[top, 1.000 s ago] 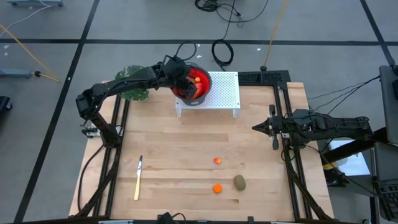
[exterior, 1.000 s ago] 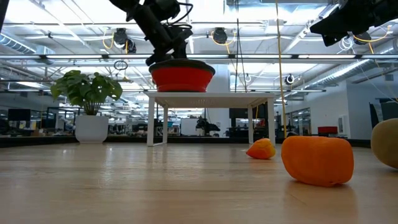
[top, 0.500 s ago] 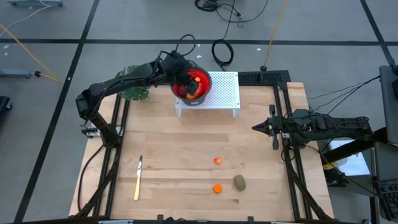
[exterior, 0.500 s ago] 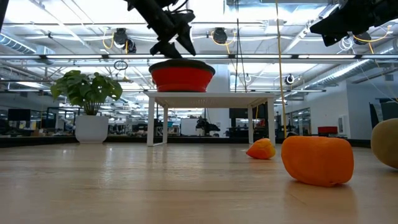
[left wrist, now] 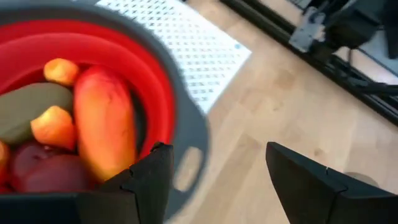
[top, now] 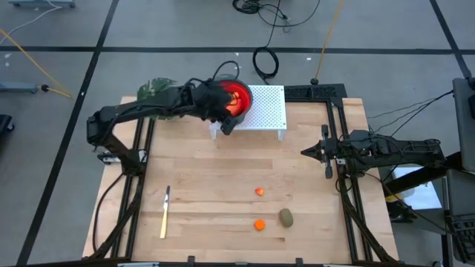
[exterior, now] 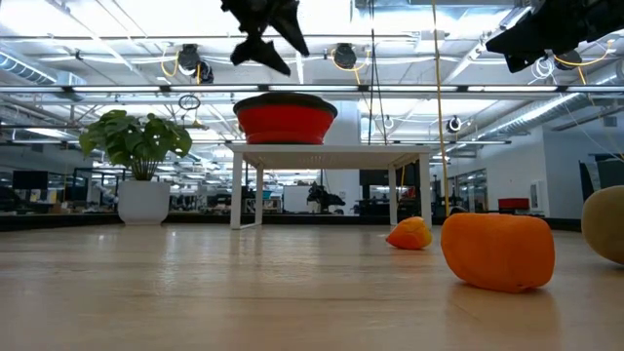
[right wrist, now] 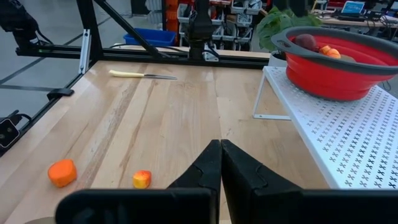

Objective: Pick & Place Fruit
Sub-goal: Put the kiwi into the red strainer bowl on the shelf

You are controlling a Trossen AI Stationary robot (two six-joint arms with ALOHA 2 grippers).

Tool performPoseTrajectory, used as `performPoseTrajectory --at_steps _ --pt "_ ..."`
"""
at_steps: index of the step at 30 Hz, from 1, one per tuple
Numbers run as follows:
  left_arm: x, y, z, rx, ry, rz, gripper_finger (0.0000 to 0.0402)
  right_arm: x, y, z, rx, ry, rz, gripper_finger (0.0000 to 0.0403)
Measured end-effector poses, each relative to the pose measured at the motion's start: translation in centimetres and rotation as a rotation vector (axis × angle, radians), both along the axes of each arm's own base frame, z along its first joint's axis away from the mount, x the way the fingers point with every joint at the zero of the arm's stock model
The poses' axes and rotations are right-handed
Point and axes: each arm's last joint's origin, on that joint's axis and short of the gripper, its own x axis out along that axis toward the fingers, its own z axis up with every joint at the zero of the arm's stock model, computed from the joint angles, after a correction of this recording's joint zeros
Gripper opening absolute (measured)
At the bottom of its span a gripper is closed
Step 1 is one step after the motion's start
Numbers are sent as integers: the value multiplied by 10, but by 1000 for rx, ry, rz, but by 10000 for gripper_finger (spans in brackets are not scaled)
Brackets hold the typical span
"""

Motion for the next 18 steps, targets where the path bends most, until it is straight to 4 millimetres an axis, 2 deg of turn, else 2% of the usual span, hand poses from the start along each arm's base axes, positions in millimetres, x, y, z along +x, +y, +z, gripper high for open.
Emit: performPoseTrajectory --at_steps 7,10,18 --pt "-6 -42 18 80 -41 -85 255 0 0 0 -2 -1 1 4" --pt "-6 -58 19 111 -40 -131 255 0 0 0 -5 -1 1 4" --pt "-4 -80 19 101 -38 -194 255 0 0 0 -7 -1 2 4"
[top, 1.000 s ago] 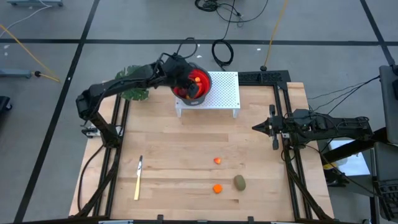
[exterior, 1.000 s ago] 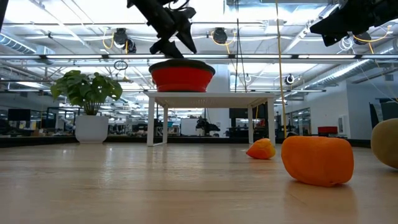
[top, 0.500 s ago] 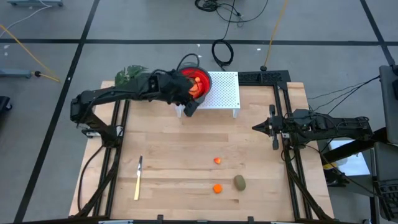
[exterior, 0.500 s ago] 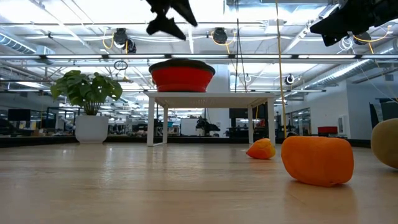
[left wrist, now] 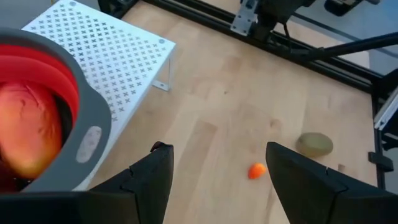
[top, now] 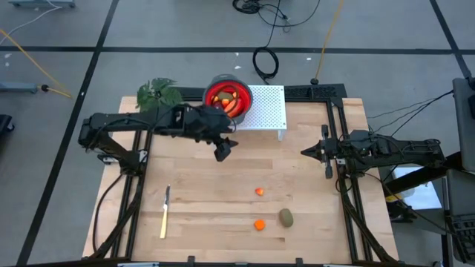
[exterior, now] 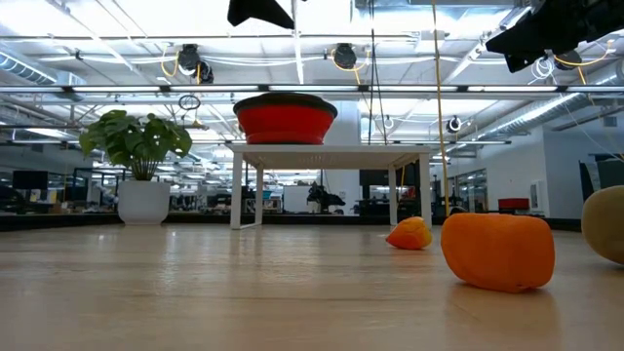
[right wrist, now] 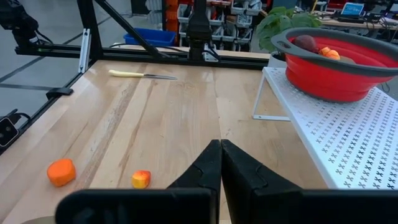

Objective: Pick & Place Fruit
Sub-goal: Put the kiwi into the red strainer bowl on the shelf

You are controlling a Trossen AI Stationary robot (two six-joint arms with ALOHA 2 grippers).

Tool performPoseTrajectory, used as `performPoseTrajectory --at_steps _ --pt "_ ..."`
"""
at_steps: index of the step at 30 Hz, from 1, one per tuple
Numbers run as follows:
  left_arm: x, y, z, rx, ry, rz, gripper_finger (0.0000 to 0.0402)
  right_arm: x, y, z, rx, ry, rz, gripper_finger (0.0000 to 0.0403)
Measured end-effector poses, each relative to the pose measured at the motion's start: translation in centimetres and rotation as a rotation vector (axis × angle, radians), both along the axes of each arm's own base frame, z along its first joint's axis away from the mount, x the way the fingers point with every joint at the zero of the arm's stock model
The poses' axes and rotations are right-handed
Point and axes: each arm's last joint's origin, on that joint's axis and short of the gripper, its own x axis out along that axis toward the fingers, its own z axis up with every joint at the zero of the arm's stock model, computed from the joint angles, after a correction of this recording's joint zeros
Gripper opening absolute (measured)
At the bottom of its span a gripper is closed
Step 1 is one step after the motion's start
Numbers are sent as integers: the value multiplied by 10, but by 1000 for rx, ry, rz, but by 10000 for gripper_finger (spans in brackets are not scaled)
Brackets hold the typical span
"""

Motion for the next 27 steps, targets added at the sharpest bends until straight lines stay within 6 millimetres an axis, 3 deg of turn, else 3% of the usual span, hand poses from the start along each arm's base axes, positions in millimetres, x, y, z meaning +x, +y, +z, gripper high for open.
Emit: performPoseTrajectory --at_steps 18,27 --pt "-4 -5 -3 25 49 -62 255 0 0 0 4 3 -1 4" --pt "-14 -23 2 98 -5 -37 255 3 0 -1 132 15 -31 4"
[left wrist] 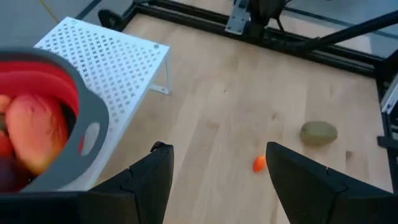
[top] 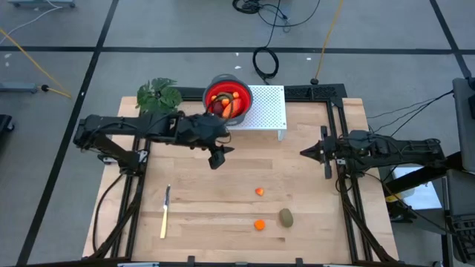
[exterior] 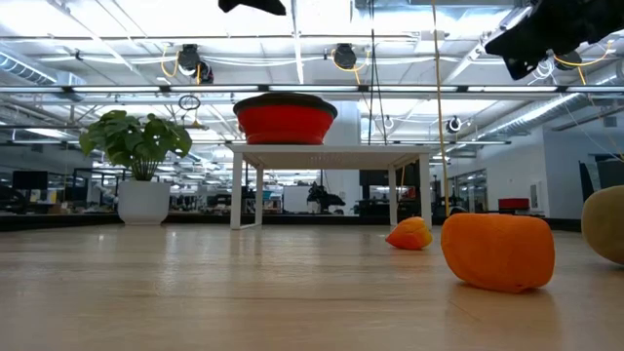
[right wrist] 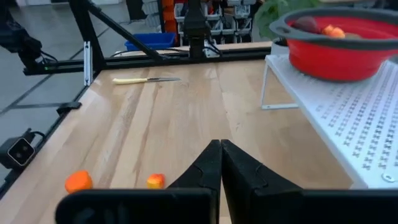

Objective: Pick & Place Fruit
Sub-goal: Put the kiwi into the red strainer bowl on the shelf

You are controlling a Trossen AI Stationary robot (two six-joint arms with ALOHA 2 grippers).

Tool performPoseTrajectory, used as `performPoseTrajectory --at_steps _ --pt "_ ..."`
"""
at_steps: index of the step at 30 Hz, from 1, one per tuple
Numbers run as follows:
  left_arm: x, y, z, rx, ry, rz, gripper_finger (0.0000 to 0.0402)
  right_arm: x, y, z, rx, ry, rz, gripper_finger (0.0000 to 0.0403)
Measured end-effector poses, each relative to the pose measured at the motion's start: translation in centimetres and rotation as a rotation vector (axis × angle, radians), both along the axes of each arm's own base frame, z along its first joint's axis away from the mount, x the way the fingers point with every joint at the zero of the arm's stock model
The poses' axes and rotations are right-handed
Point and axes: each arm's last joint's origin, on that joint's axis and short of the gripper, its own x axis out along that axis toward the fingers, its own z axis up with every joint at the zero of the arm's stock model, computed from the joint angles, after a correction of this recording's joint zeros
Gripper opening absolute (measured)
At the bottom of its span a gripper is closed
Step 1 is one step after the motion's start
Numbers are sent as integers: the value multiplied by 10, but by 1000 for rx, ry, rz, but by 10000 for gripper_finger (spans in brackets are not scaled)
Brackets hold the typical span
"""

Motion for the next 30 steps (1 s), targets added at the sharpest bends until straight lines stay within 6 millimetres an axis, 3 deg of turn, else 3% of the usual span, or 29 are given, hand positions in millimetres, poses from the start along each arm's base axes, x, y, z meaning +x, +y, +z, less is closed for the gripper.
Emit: performPoseTrajectory --at_steps 7,16,23,30 --pt "-26 -15 -11 -9 -91 -31 255 13 2 -1 21 11 53 4" --pt "-71 -27 -40 -19 -172 4 255 53 7 -7 45 13 109 4" --pt "-112 -33 -59 -44 -227 -6 255 80 25 -18 64 65 188 4" --pt "-148 -32 -75 -42 -280 -17 255 108 49 -7 36 117 231 4"
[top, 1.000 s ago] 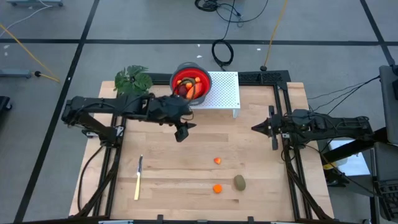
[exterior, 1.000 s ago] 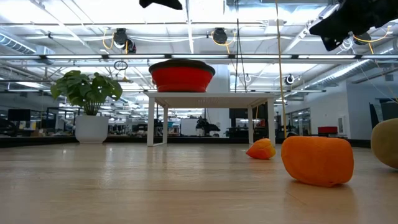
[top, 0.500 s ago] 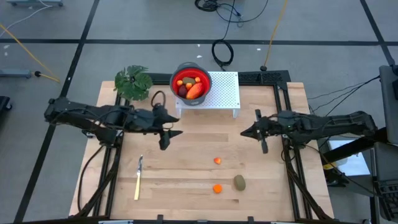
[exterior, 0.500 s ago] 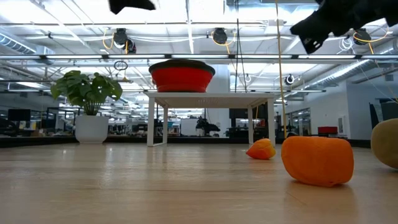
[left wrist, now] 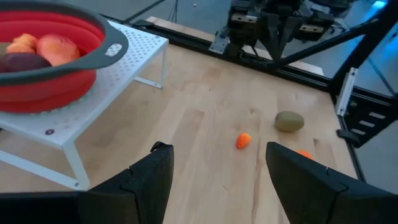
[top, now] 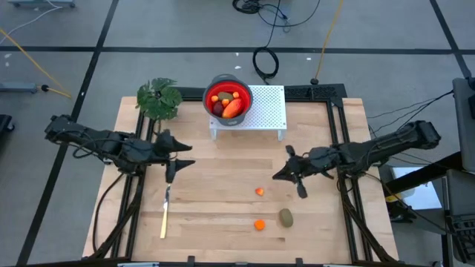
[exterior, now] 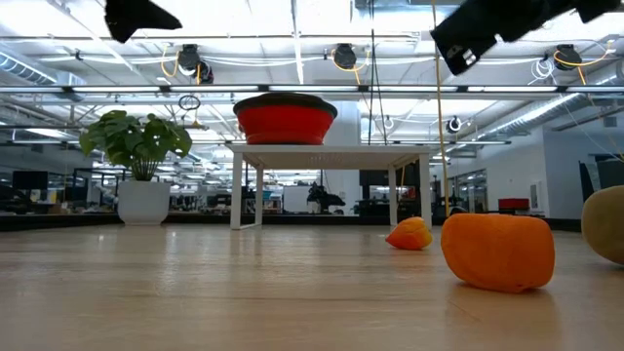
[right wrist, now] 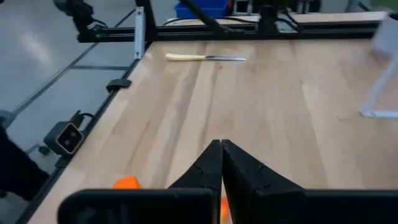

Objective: Pick & Place Fruit
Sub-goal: Put the kiwi into the red strainer bowl on the shelf

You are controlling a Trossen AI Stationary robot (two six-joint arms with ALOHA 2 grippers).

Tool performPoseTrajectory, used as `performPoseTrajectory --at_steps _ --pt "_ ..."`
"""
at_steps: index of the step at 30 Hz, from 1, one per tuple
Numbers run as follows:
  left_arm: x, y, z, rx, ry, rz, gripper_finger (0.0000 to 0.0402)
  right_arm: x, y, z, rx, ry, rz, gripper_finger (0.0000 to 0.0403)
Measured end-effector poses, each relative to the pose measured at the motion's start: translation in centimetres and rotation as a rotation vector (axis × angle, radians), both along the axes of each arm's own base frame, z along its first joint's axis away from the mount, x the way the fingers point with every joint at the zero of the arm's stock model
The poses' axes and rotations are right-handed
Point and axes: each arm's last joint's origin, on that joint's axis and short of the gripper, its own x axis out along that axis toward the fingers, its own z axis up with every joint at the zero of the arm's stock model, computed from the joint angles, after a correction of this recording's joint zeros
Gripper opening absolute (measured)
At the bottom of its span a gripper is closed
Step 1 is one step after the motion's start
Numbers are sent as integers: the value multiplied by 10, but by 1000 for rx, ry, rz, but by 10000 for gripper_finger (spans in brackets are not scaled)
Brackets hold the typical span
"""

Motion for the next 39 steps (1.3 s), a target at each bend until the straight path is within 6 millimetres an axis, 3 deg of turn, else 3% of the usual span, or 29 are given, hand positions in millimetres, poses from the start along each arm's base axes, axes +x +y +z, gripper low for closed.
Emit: performPoseTrajectory --at_steps 11,20,30,39 --pt "-31 5 -21 8 -43 -38 255 37 34 26 -33 224 75 4" --pt "-48 10 -37 31 -68 -59 255 54 70 46 26 454 70 4" --pt "-63 16 -54 49 -103 -69 255 54 105 48 236 641 -60 1" --pt "-68 18 -68 43 -103 -76 255 44 118 43 516 801 -304 0"
